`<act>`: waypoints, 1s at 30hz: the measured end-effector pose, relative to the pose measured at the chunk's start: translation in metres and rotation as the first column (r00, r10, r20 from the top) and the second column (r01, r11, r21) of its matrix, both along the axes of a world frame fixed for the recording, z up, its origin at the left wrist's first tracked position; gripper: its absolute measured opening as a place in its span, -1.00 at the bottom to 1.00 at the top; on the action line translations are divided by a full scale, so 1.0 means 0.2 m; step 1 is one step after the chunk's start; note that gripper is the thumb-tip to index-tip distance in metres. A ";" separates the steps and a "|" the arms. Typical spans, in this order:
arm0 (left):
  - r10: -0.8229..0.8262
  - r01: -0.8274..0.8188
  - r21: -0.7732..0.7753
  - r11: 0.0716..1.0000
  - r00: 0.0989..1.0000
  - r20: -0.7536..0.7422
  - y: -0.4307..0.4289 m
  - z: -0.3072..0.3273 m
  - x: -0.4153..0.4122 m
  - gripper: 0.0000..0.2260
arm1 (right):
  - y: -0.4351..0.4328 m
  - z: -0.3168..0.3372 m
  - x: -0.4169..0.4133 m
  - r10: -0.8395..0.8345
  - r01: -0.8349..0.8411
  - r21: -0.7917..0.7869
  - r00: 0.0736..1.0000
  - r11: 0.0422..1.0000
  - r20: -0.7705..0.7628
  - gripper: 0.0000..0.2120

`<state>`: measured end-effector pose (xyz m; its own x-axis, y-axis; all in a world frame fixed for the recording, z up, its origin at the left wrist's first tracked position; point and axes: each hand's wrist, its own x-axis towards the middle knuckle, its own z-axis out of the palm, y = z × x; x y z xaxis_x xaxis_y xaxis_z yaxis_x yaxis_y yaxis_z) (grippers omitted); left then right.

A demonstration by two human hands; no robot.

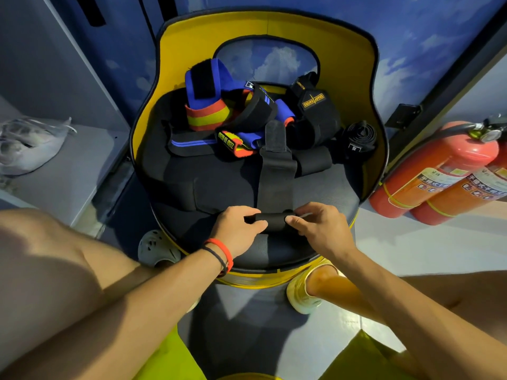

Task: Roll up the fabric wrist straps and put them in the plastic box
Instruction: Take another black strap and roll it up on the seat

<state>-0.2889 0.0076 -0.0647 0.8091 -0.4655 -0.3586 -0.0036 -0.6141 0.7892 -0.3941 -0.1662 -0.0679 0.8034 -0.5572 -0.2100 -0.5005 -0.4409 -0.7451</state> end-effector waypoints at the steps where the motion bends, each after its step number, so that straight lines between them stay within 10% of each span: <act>1: -0.020 0.020 0.011 1.000 1.000 0.003 0.00 0.00 0.00 -0.76 | 0.00 0.01 0.00 0.009 -0.009 0.002 1.000 1.000 -0.020 -0.74; 4: -0.058 0.058 0.022 0.998 0.998 0.005 0.00 0.01 0.03 -0.97 | -0.01 0.02 0.01 0.080 -0.086 -0.094 0.995 0.992 -0.064 -0.69; 11: -0.082 0.065 0.163 0.984 0.992 0.097 -0.08 -0.02 0.10 -0.59 | 0.02 -0.06 0.00 0.241 -0.189 -0.302 0.960 0.935 0.144 -0.79; 16: 0.005 -0.019 0.062 0.998 0.976 0.218 -0.10 -0.03 0.10 -0.79 | 0.02 -0.09 -0.02 0.336 -0.272 -0.406 0.937 0.873 0.096 -0.56; 22: 0.086 -0.040 -0.173 0.984 0.959 0.269 -0.09 -0.06 0.03 -0.90 | -0.05 -0.05 0.04 0.307 -0.265 -0.329 0.948 0.907 0.083 -0.61; 30: -0.201 0.207 -0.035 0.978 0.970 0.135 0.03 -0.03 0.10 -0.63 | -0.11 0.00 0.04 0.233 -0.230 0.067 0.972 0.971 -0.031 -0.65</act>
